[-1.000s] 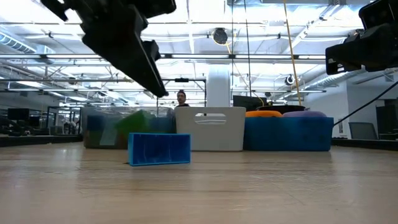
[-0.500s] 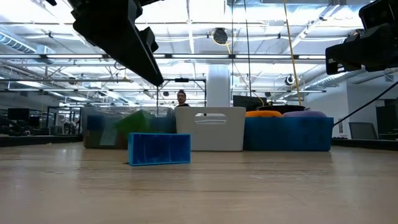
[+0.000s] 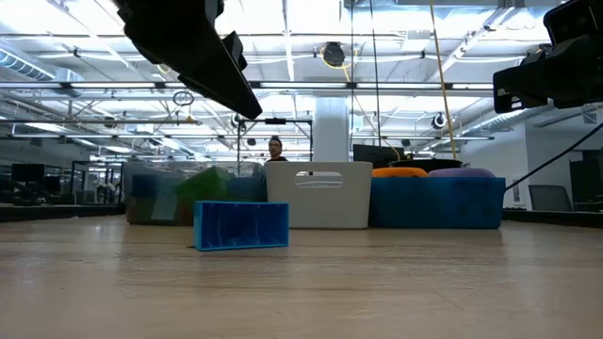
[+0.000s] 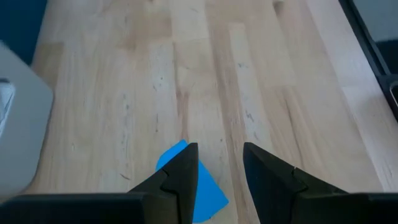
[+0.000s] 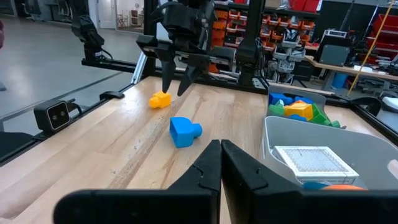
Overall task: Pick & Place Toys
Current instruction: Put the blue game piece into the black bin
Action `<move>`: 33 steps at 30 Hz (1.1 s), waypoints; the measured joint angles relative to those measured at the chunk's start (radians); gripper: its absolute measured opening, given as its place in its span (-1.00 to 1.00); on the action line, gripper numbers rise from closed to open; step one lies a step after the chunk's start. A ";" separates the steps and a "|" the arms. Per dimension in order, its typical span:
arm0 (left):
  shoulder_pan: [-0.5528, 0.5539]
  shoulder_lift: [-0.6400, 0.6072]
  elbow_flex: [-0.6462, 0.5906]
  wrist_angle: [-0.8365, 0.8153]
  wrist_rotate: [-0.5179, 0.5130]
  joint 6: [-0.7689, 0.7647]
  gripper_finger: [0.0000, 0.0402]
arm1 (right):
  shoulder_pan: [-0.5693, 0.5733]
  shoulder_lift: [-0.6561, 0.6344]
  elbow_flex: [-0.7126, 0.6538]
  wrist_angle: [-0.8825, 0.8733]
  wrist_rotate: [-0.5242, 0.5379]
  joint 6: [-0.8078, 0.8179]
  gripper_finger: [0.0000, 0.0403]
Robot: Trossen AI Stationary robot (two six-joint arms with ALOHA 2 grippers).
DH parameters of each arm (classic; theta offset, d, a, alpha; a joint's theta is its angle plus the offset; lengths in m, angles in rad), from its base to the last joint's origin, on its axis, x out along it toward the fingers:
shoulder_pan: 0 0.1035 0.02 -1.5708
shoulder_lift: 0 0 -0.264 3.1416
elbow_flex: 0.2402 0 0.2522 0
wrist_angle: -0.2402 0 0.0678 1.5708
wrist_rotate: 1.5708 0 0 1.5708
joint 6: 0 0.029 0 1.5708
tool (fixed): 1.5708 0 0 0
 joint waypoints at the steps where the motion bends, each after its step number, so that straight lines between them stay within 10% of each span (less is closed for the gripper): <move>1: 0.004 0.000 0.000 -0.001 -0.001 -0.019 -0.34 | 0.000 0.000 0.000 0.000 0.000 0.000 -0.98; 15: 0.060 0.000 0.001 -0.172 -0.050 0.089 0.48 | 0.000 0.000 0.000 0.000 0.000 -0.007 -0.98; 23: 0.062 0.000 0.001 -0.374 -0.214 0.093 0.47 | 0.000 0.000 0.000 0.000 0.000 0.000 -0.98; 33: 0.060 0.133 0.001 -0.263 -0.112 0.154 0.37 | 0.000 0.000 0.000 0.001 0.000 0.000 -0.98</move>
